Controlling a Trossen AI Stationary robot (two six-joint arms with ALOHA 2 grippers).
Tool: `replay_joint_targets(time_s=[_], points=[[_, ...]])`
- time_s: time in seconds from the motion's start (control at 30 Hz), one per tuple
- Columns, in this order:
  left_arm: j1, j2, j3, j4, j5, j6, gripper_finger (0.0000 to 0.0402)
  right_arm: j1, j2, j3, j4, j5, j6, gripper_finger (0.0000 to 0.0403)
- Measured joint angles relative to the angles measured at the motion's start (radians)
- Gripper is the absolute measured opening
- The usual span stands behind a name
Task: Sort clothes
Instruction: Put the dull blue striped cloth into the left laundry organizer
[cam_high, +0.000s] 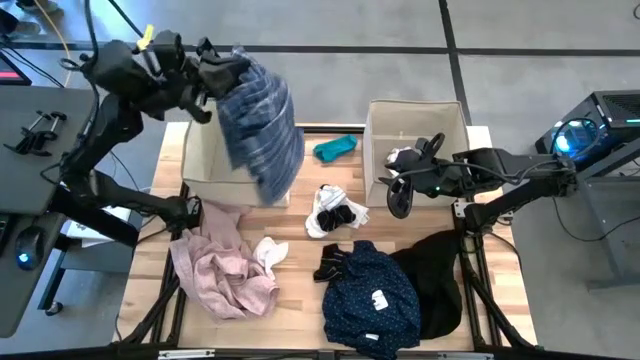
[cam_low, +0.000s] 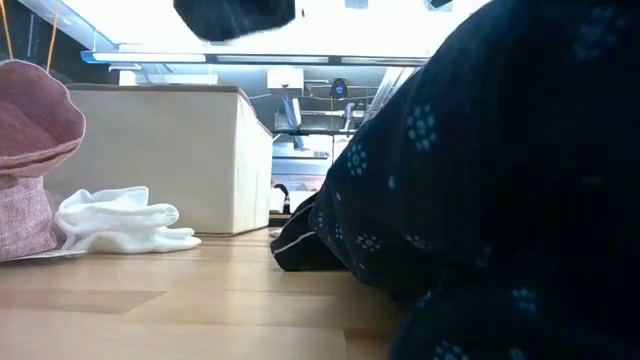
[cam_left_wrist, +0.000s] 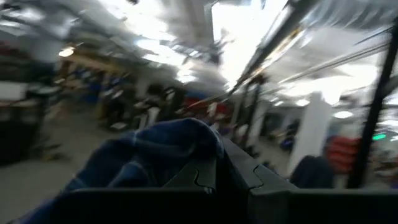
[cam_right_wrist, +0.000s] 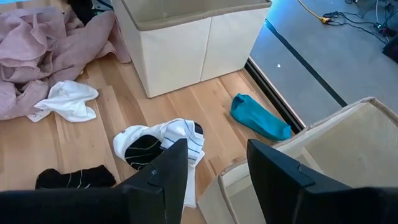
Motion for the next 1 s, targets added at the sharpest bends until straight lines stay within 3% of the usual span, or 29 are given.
replay_joint_targets(time_s=[0.13,0.33,0.43,0.53,0.63,0.77,1.0], points=[[0.072,-0.001,0.0,-0.191,-0.06,0.055,0.0,0.0,0.0,0.0,0.0,0.0,0.0,0.0153],[0.155,-0.01,0.0,-0.529,-0.342,0.127,0.0,0.0,0.0,0.0,0.0,0.0,0.016,0.0153],[0.174,-0.037,-0.001,-0.556,-0.483,0.179,0.0,-0.003,0.0,0.0,0.0,0.0,0.026,0.0153],[0.174,-0.071,-0.001,-0.464,-0.557,0.235,0.0,-0.013,0.0,0.0,0.0,0.0,0.026,0.0153],[0.174,-0.093,0.0,-0.419,-0.573,0.257,0.0,-0.033,0.0,0.0,0.0,0.001,0.026,0.0153],[0.181,-0.095,-0.022,-0.52,-0.568,0.254,0.0,-0.063,0.0,0.0,0.004,0.001,0.026,0.0153],[0.194,-0.083,-0.232,-0.645,-0.563,0.19,0.0,-0.099,0.0,0.0,0.057,0.0,0.025,0.0153]])
